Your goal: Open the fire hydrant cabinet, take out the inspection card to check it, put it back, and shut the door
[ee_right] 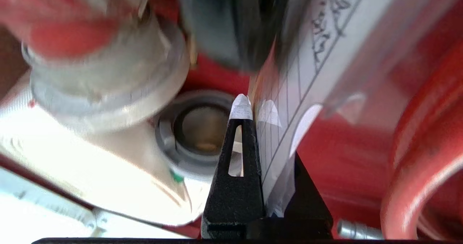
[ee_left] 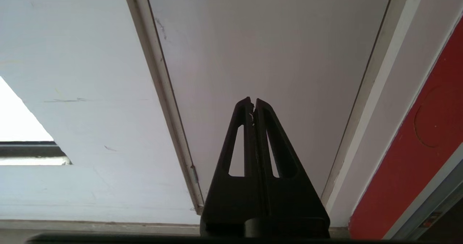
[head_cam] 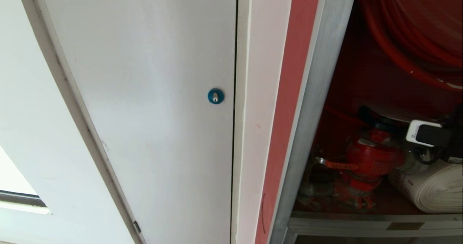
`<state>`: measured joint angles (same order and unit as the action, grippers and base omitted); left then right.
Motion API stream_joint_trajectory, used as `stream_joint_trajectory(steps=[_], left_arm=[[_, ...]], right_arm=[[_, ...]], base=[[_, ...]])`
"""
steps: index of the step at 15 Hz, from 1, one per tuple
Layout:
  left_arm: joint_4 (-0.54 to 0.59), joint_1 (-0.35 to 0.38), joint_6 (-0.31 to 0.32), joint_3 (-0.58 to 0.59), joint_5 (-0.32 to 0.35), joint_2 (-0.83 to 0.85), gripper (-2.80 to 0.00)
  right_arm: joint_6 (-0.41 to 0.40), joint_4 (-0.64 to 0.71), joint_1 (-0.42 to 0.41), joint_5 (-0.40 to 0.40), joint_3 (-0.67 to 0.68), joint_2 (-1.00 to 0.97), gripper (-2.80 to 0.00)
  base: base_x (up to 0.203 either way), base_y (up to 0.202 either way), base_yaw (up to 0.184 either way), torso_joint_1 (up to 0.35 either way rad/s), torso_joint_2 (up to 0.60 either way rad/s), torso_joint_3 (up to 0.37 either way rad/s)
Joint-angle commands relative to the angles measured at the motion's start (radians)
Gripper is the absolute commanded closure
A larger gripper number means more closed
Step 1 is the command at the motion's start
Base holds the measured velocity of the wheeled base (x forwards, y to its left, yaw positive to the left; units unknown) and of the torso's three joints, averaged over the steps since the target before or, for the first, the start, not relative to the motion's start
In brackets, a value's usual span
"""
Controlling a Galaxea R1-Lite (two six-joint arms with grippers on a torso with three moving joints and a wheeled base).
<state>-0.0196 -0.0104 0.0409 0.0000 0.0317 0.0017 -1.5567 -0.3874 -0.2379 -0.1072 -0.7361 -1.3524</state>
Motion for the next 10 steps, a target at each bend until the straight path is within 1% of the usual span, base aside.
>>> stream_joint_trajectory(steps=[1,7,10], left_arm=[[0.000,0.000,0.001,0.012,0.001,0.000,0.00],[0.000,0.000,0.001,0.012,0.000,0.000,0.00],[0.000,0.000,0.001,0.012,0.001,0.000,0.00]], right_arm=[[-0.010,0.001,-0.010,0.000,0.007,0.042,0.00],[-0.010,0.005,-0.020,0.014,0.043,0.160,0.00],[-0.007,0.005,-0.020,0.022,0.082,0.229,0.00]], base=[[0.000,0.000,0.000,0.000,0.00,0.000],[0.000,0.000,0.000,0.000,0.00,0.000],[0.000,0.000,0.000,0.000,0.00,0.000]])
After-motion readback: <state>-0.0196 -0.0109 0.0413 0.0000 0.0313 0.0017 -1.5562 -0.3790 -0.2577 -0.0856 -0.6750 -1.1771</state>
